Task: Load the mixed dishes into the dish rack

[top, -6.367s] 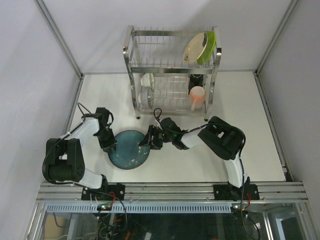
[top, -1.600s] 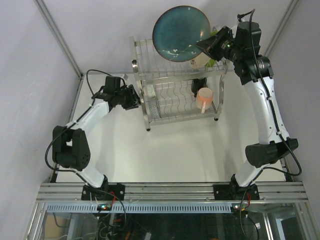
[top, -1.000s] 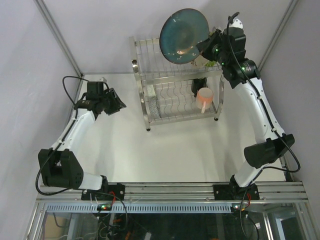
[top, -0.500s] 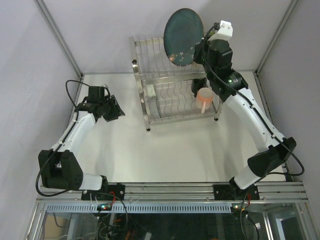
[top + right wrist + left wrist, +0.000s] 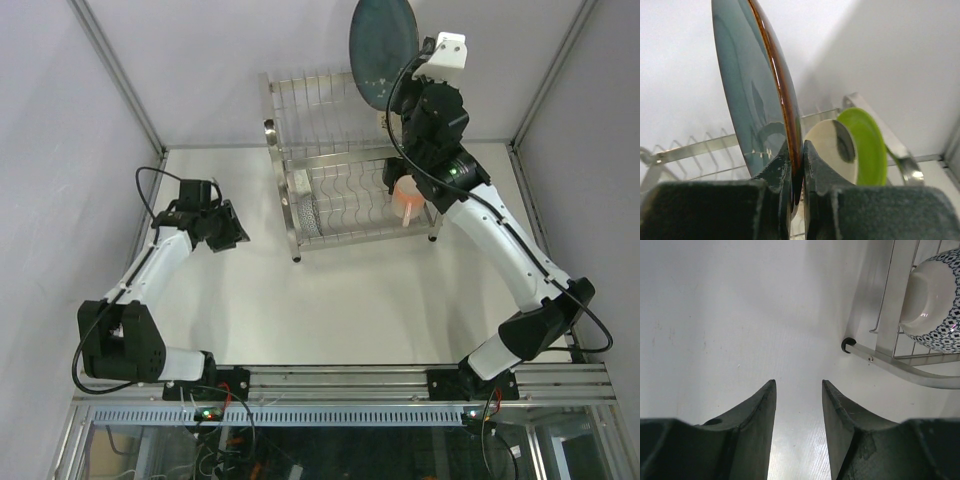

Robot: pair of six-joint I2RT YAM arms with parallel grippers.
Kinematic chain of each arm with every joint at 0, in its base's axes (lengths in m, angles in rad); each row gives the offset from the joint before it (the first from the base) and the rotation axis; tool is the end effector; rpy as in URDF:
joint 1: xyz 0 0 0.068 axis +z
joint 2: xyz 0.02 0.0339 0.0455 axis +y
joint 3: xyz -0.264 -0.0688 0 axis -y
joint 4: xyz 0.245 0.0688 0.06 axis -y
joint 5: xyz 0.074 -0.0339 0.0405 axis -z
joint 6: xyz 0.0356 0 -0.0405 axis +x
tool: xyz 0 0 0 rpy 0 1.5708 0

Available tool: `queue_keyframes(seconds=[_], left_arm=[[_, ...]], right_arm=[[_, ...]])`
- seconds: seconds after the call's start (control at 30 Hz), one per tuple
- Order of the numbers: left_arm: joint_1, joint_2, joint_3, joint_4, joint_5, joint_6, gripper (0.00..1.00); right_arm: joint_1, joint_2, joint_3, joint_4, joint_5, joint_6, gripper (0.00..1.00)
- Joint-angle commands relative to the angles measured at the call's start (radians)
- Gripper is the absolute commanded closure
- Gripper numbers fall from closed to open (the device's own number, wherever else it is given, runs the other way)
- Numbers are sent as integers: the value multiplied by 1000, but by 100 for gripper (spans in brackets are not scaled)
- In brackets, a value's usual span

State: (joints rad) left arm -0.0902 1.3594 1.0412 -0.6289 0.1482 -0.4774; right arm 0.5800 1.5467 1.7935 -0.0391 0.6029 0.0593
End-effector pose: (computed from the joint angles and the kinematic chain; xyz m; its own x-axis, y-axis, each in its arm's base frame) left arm 0.2783 -0.0304 0.2633 -0.7984 -0.3841 -0.4637 -0.2160 0.9016 -0.3748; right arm 0.2935 0.1682 0.5168 0.1729 0.1717 -0.9699 0.0025 0.9846 0.1747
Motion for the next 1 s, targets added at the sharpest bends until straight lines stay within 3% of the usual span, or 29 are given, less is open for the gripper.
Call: queue_keyframes(seconds=[0.0, 0.37, 0.97], left_arm=[[5, -47, -24, 6, -12, 16, 54], [5, -79, -23, -11, -23, 11, 54], [9, -130, -6, -56, -33, 23, 54]], right_arm=[[46, -52, 97, 267, 110, -145, 100], [104, 27, 187, 203, 226, -254, 100], [91, 52, 150, 129, 261, -165, 100]])
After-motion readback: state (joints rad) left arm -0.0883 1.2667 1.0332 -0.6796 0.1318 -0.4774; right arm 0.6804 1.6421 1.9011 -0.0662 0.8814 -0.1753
